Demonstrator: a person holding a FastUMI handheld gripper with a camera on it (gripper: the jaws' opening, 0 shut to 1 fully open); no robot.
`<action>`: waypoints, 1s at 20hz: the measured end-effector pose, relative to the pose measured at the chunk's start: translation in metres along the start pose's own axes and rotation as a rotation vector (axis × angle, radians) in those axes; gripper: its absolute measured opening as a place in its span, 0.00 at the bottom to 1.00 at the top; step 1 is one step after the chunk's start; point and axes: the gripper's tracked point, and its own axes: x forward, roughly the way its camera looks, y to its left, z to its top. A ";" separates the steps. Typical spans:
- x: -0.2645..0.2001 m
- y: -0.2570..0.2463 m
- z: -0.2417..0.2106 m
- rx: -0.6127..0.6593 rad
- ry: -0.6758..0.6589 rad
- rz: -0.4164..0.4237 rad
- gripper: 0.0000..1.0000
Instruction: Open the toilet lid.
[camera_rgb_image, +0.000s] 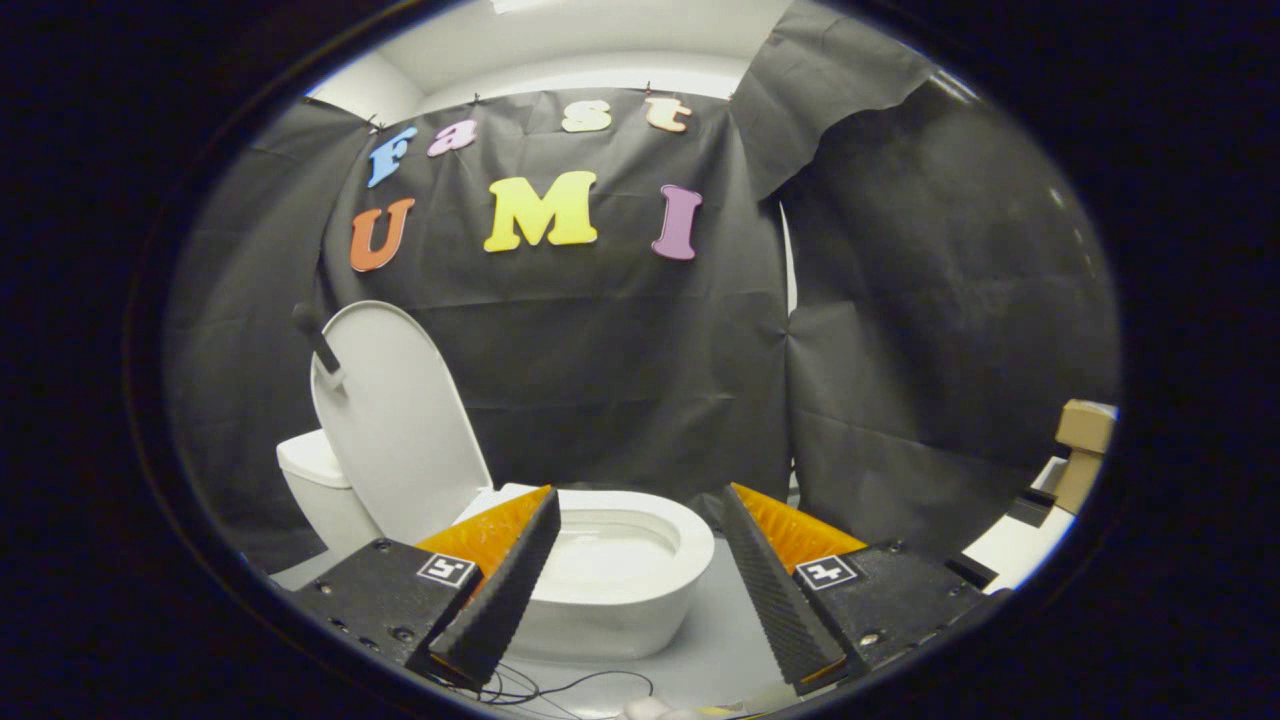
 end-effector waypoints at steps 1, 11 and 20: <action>0.000 0.002 -0.002 -0.003 0.002 0.007 1.00; 0.000 0.009 -0.005 -0.017 0.014 0.033 1.00; -0.001 0.012 -0.008 -0.023 0.015 0.045 1.00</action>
